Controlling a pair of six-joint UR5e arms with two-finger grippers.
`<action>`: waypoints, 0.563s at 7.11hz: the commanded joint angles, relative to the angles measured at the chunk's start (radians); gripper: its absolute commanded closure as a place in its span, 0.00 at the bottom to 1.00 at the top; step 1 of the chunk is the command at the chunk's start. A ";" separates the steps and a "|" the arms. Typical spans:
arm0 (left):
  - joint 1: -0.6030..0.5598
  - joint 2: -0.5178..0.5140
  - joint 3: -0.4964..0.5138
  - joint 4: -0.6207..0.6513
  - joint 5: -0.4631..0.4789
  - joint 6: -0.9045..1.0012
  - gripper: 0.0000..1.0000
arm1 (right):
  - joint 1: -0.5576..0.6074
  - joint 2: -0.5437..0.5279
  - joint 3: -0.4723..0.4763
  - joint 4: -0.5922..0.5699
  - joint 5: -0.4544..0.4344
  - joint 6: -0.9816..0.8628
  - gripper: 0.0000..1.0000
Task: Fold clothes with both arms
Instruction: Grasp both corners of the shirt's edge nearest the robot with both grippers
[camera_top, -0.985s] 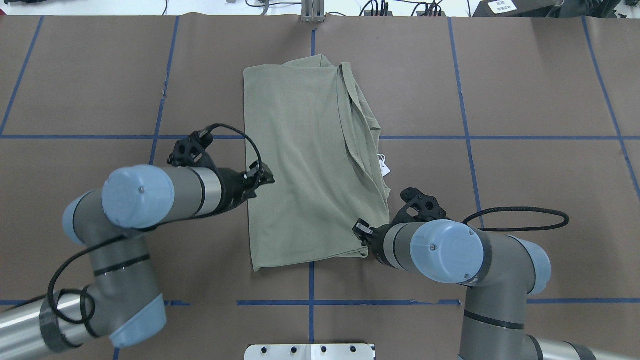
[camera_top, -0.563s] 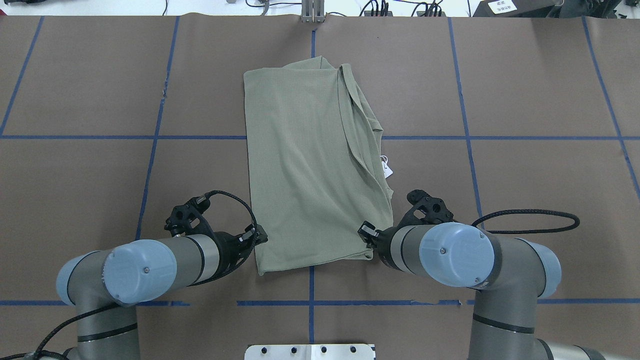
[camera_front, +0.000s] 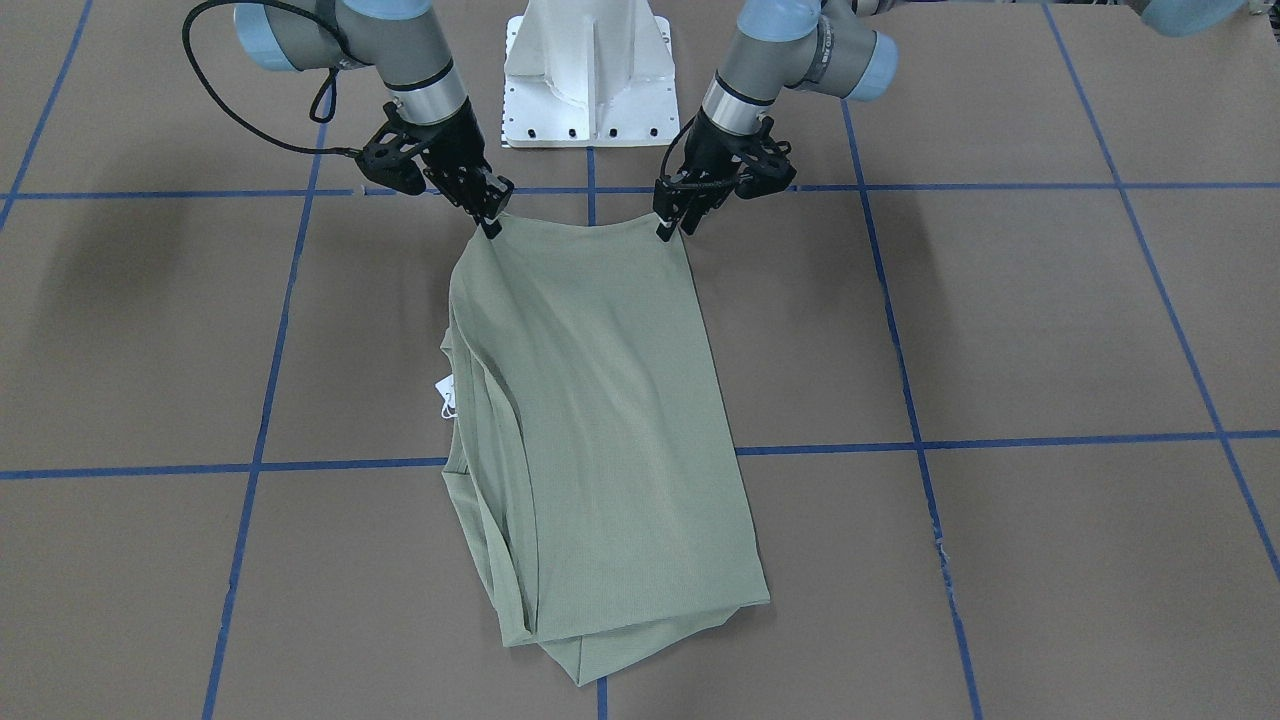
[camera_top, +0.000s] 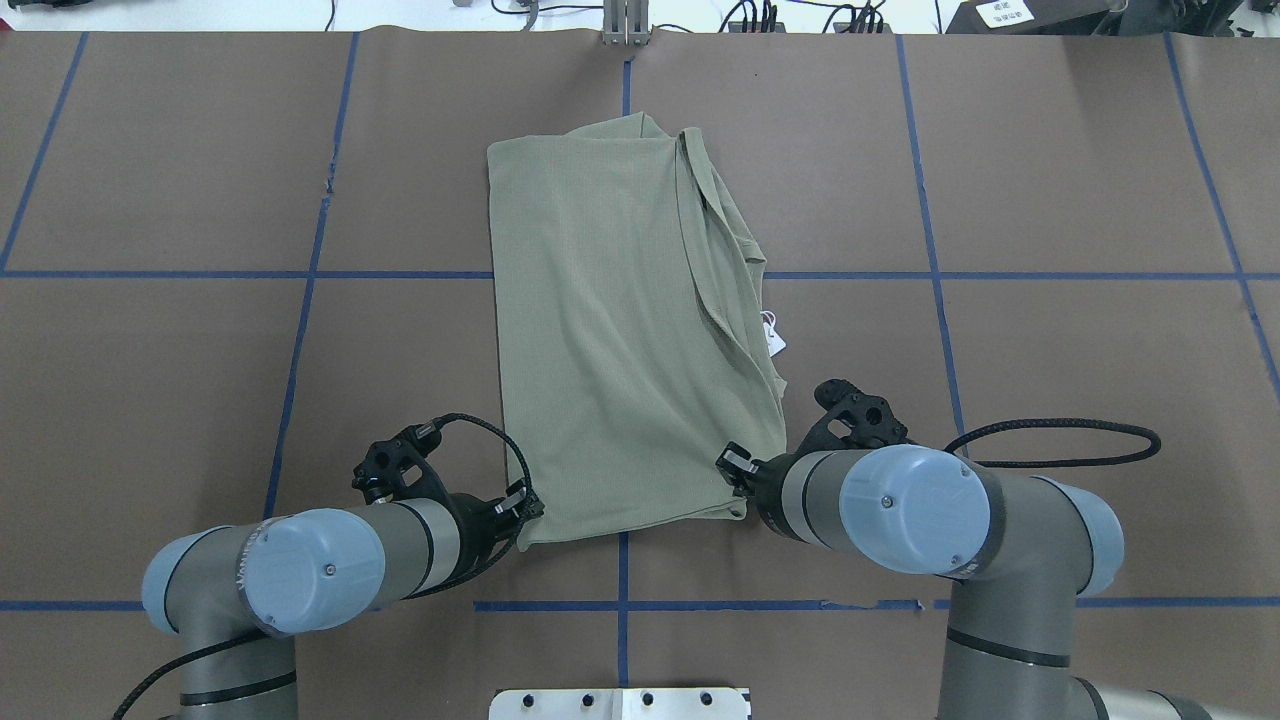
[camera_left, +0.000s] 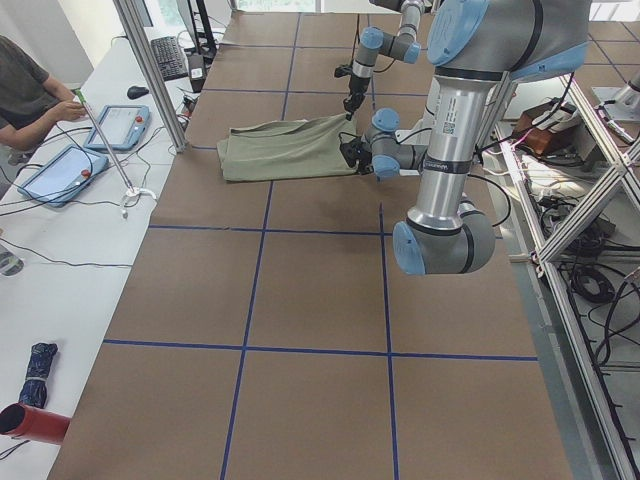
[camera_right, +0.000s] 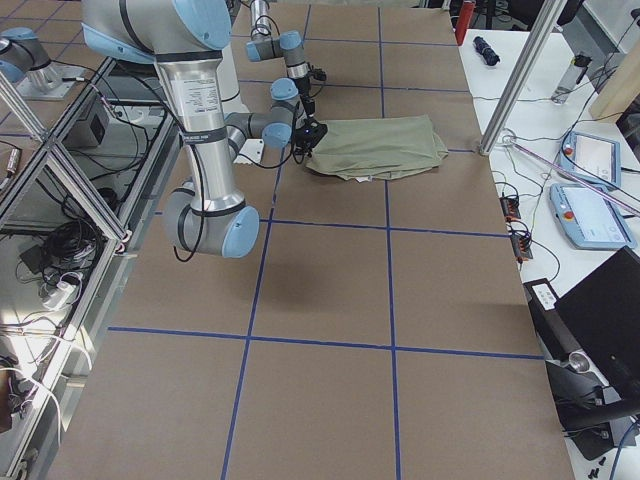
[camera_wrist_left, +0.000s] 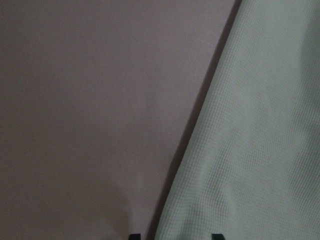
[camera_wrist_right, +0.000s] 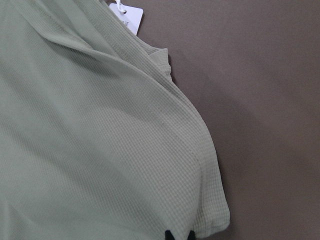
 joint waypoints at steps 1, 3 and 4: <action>0.004 -0.018 0.001 0.004 0.000 -0.001 1.00 | 0.000 0.000 0.000 0.000 0.000 -0.001 1.00; 0.008 -0.013 0.001 0.014 0.000 0.002 1.00 | -0.002 0.000 0.000 0.000 0.000 0.000 1.00; 0.008 -0.018 -0.006 0.042 -0.002 0.004 1.00 | 0.000 -0.002 0.002 0.000 0.000 0.000 1.00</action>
